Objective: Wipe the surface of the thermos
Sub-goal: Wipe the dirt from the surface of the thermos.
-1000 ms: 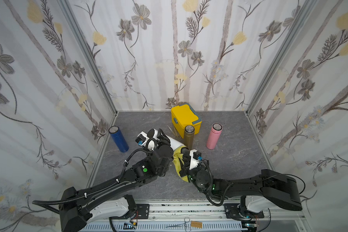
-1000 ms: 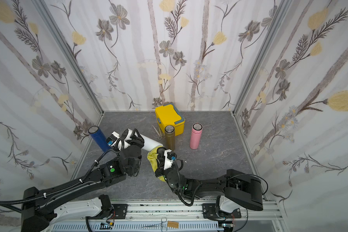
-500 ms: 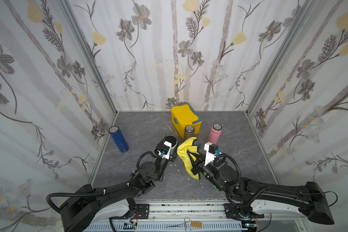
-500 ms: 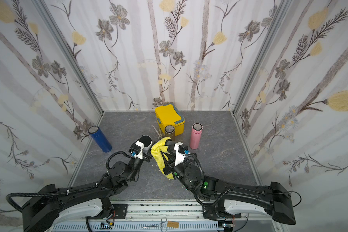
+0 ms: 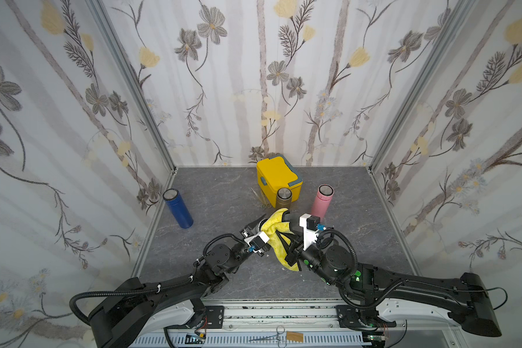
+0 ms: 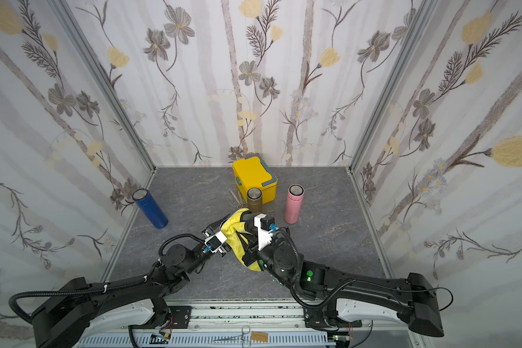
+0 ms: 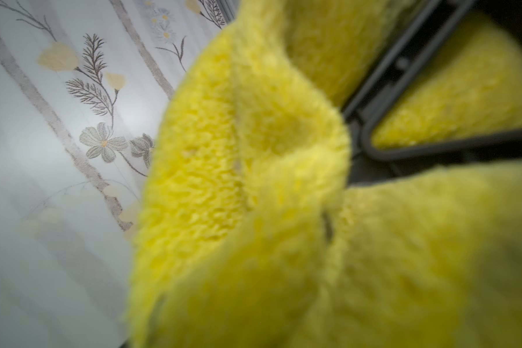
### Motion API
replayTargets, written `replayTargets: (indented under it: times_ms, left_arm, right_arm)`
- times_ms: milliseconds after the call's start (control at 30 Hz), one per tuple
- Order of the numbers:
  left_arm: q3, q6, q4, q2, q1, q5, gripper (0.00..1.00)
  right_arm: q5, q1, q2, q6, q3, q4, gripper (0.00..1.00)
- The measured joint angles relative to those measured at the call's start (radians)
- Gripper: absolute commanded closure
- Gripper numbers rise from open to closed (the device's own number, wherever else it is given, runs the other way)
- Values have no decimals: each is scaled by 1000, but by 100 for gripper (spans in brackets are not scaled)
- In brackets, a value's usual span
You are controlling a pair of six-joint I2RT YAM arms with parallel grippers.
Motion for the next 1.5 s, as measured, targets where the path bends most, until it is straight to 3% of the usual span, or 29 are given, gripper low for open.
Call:
replayTargets:
  times_ms: [233,400,633,1033,1333,1500]
  left_arm:
    - [-12,14,-24,-11,3,80,100]
    - [-7,-29,-56,-17,2,62,100]
    - [17,-111,-63,12,2,-21,100]
    - [32,-177,-108,-2,3,14,100]
    - [27,-187,-97,-2,3,9,100]
    - [27,-188,-88,-2,2,30,100]
  right_arm:
    - [-21,-40,70,22,43,-6,100]
    - [-46,-78,76,43,33,2,100]
    - [-93,-29,164,-1,56,60,100]
    - [-145,-134,100,56,10,53,100]
    - [-171,-62,156,40,47,74,100]
    - [-203,-105,99,45,24,45,100]
